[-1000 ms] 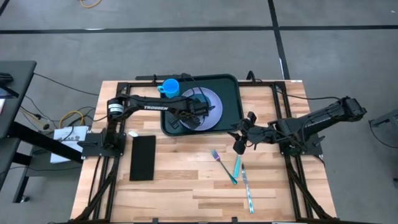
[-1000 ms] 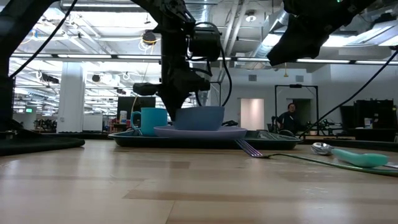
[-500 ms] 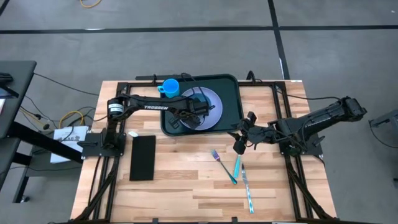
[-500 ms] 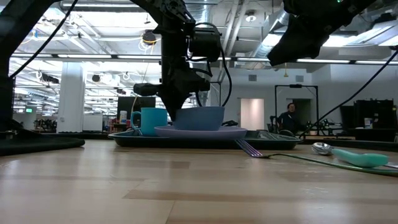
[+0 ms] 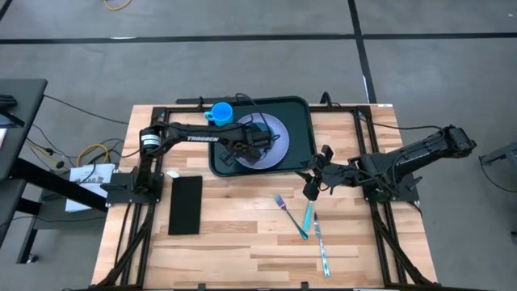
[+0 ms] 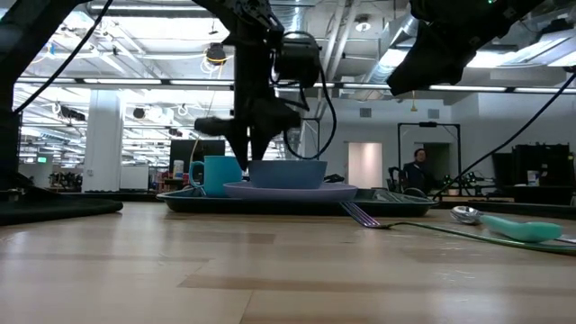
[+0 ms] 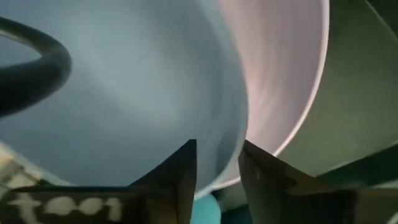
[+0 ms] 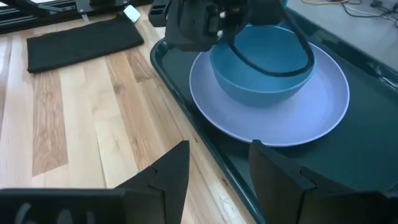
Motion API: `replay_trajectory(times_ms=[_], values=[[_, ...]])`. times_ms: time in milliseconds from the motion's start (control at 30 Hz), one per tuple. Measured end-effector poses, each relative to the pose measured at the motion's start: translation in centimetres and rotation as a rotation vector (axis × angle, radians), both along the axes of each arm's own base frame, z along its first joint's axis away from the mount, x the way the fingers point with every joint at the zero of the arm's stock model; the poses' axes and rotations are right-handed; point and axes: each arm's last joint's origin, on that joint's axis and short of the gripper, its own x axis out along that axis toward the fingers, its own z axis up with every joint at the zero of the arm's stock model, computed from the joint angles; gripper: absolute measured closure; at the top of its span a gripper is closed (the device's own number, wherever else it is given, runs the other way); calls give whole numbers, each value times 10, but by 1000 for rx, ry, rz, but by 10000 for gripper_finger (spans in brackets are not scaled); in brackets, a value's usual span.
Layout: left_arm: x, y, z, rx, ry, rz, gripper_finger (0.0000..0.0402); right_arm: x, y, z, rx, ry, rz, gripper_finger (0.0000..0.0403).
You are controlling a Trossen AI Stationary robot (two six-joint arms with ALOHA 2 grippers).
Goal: Set up tray
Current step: Put the blue bowl on top of the purple plate on the black tray, then put the black napkin on the black tray to the right of the purple plate
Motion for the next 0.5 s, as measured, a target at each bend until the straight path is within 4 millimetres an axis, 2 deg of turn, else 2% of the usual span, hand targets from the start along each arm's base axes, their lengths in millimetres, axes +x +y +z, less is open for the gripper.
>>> replay_trajectory(times_ms=[100,233,333,500], values=[[0,0,20,-5,-3,63,270,0,0,0,0,0,0,249],[-5,-1,64,-20,-17,211,259,0,0,0,-2,1,2,249],[-10,-4,98,-79,-105,353,259,0,0,1,-13,0,11,249],[-36,-15,147,-153,-283,499,266,1,0,1,-34,-3,27,249]])
